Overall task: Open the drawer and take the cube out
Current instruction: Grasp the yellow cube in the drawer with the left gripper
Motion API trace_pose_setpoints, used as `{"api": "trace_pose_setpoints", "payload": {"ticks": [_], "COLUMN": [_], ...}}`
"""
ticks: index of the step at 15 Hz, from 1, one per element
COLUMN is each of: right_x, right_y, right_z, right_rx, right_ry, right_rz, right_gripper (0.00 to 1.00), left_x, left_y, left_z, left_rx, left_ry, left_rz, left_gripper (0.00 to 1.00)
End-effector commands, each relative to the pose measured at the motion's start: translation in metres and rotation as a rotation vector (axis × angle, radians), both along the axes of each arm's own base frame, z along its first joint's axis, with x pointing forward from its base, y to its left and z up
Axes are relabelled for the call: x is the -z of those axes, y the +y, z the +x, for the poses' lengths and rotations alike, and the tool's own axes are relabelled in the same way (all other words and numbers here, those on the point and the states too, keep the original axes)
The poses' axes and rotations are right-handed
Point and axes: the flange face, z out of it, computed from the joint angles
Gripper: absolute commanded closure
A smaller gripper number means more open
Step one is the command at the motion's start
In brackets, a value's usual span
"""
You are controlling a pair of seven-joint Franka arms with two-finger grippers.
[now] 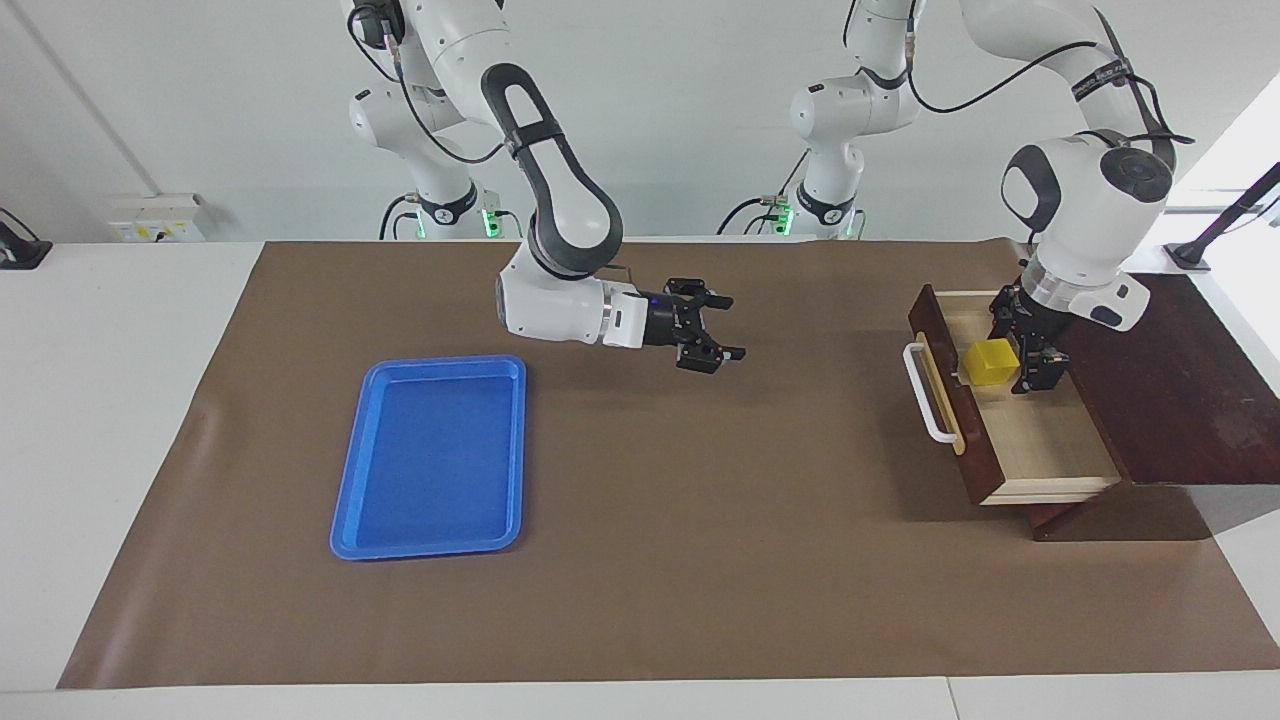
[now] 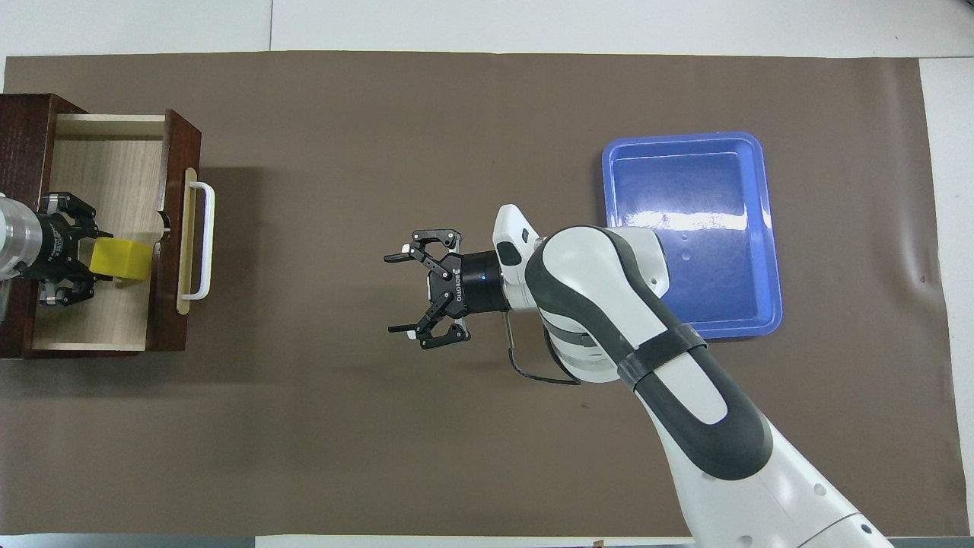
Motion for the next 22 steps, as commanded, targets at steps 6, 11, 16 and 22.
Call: {"api": "trace_pose_setpoints", "payload": {"ticks": [6, 11, 16, 22], "right_x": [0.003, -0.001, 0.013, 0.008], "right_y": [-0.004, 0.009, 0.033, 0.052], "right_z": [0.008, 0.001, 0.003, 0.007], "right_rx": [0.002, -0.037, -0.057, -0.010], "right_ry": [-0.011, -0.081, -0.104, -0.122], "right_rz": [-0.019, 0.008, 0.108, 0.095], "right_gripper": [0.00, 0.00, 0.00, 0.00], "left_x": [-0.145, -0.136, -0.083, -0.073], "left_y": [-0.017, -0.138, -0.200, -0.231], "left_z": [0.038, 0.018, -0.040, -0.057], "left_rx": [-0.013, -0.092, -0.058, -0.104], "left_ry": [0.078, 0.100, 0.073, 0.043], "left_rz": [-0.004, -0.001, 0.000, -0.039], "left_gripper": [1.00, 1.00, 1.00, 1.00]}}
